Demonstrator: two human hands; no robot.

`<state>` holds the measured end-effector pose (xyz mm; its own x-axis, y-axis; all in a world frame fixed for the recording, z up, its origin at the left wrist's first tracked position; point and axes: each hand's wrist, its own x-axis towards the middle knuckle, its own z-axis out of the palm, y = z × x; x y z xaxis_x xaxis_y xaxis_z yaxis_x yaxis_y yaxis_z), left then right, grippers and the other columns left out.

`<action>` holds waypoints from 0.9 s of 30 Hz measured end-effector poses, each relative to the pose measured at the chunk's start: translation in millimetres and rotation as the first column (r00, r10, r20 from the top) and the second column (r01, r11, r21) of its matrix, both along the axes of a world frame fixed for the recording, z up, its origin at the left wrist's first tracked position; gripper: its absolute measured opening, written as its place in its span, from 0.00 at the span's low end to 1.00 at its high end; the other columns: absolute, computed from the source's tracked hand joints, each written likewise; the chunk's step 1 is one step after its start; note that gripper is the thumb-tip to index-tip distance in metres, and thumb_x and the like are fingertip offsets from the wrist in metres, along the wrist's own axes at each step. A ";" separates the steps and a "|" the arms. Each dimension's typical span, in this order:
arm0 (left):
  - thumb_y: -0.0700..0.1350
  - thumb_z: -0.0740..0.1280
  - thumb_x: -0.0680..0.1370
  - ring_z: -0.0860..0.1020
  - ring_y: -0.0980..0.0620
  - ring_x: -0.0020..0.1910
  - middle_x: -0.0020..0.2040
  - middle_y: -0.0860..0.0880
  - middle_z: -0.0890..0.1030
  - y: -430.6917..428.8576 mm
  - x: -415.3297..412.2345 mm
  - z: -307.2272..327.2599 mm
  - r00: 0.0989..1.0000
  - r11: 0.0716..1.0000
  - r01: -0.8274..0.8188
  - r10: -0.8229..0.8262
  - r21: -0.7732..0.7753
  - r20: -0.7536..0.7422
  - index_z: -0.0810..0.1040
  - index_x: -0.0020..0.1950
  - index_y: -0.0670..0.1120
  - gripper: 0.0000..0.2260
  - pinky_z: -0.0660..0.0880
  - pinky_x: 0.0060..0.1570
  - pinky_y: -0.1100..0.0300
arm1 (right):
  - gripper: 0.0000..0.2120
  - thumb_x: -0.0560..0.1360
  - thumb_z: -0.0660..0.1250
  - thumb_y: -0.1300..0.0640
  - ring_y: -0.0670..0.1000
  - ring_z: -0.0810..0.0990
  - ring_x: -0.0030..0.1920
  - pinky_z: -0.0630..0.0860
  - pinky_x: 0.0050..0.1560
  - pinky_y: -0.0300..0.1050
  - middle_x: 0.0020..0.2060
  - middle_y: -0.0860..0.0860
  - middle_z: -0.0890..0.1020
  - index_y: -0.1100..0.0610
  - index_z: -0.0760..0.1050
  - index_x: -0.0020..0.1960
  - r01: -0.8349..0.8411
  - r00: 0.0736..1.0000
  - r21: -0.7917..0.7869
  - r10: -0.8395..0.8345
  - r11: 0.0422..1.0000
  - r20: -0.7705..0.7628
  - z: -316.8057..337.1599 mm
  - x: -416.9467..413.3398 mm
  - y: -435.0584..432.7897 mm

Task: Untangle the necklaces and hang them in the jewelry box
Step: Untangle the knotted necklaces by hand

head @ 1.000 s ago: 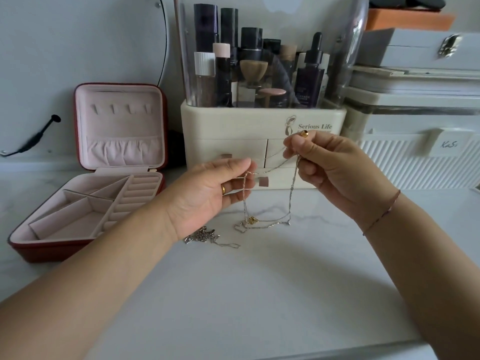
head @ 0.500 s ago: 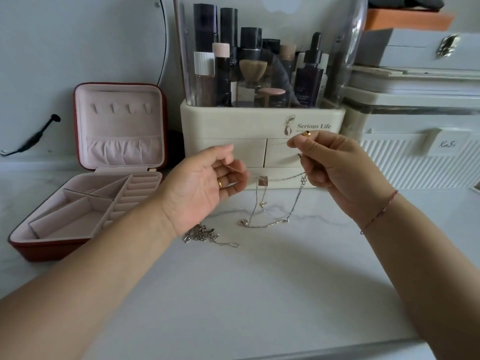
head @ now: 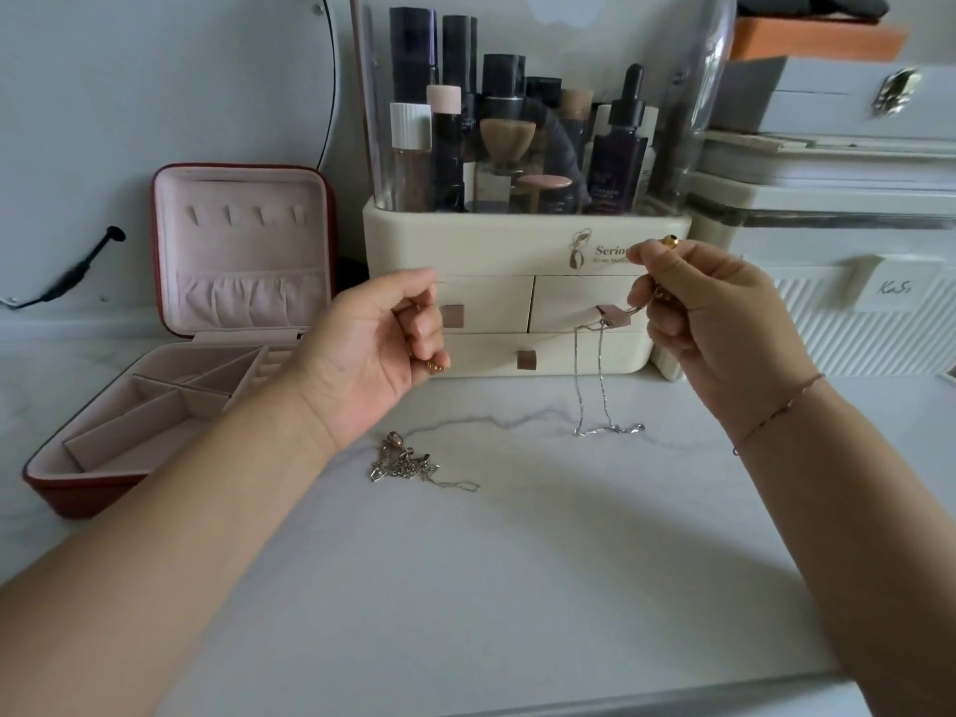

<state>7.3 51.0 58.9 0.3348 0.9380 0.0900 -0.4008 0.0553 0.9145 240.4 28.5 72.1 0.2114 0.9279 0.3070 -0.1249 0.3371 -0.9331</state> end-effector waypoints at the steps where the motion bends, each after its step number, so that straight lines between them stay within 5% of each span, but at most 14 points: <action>1: 0.47 0.65 0.69 0.65 0.55 0.24 0.26 0.52 0.68 -0.2 1.6 -2.5 0.996 1.000 -0.007 0.009 0.028 -0.085 0.70 0.36 0.47 0.06 0.69 0.27 0.64 | 0.06 0.77 0.65 0.59 0.45 0.63 0.24 0.59 0.25 0.34 0.29 0.51 0.77 0.59 0.78 0.43 -0.015 1.000 0.011 0.015 1.000 -0.004 0.5 -0.6 0.0; 5: 0.45 0.69 0.73 0.69 0.54 0.28 0.29 0.51 0.73 -3.0 7.9 -14.9 0.906 0.966 -0.024 0.129 0.256 -0.403 0.74 0.34 0.46 0.09 0.72 0.33 0.61 | 0.08 0.77 0.65 0.62 0.44 0.62 0.24 0.59 0.26 0.33 0.34 0.53 0.76 0.61 0.75 0.39 -0.116 0.993 0.036 0.116 0.993 0.011 0.3 -7.3 -0.7; 11: 0.46 0.67 0.76 0.78 0.56 0.44 0.38 0.52 0.82 -11.3 18.4 -21.2 0.838 0.954 0.027 0.141 0.299 -0.528 0.82 0.44 0.46 0.06 0.72 0.52 0.63 | 0.07 0.72 0.66 0.61 0.43 0.61 0.23 0.60 0.25 0.32 0.36 0.47 0.82 0.62 0.71 0.38 -0.257 0.961 -0.058 0.262 0.965 0.090 -2.5 -16.8 -3.8; 18: 0.49 0.70 0.69 0.81 0.56 0.53 0.51 0.48 0.85 -19.3 32.8 -24.1 0.882 0.964 0.145 -0.024 0.221 -0.470 0.80 0.57 0.43 0.19 0.74 0.57 0.61 | 0.05 0.68 0.69 0.57 0.44 0.61 0.24 0.57 0.25 0.35 0.41 0.55 0.78 0.53 0.81 0.33 -0.357 0.904 -0.142 0.380 0.923 0.195 -6.1 -28.7 -8.0; 22: 0.48 0.70 0.68 0.81 0.52 0.49 0.48 0.46 0.84 -21.6 36.8 -25.9 0.897 0.969 0.171 -0.077 0.180 -0.435 0.81 0.55 0.42 0.18 0.75 0.58 0.54 | 0.04 0.67 0.70 0.57 0.44 0.62 0.24 0.57 0.25 0.35 0.41 0.55 0.79 0.53 0.82 0.34 -0.358 0.900 -0.118 0.375 0.926 0.219 -6.1 -33.3 -9.2; 27: 0.47 0.71 0.66 0.80 0.52 0.41 0.39 0.47 0.83 -20.6 35.1 -25.2 0.920 0.969 0.168 -0.088 0.181 -0.382 0.81 0.48 0.42 0.13 0.75 0.50 0.57 | 0.03 0.66 0.70 0.57 0.44 0.63 0.24 0.57 0.25 0.35 0.39 0.53 0.80 0.55 0.81 0.35 -0.369 0.892 -0.129 0.389 0.921 0.229 -7.3 -34.9 -9.2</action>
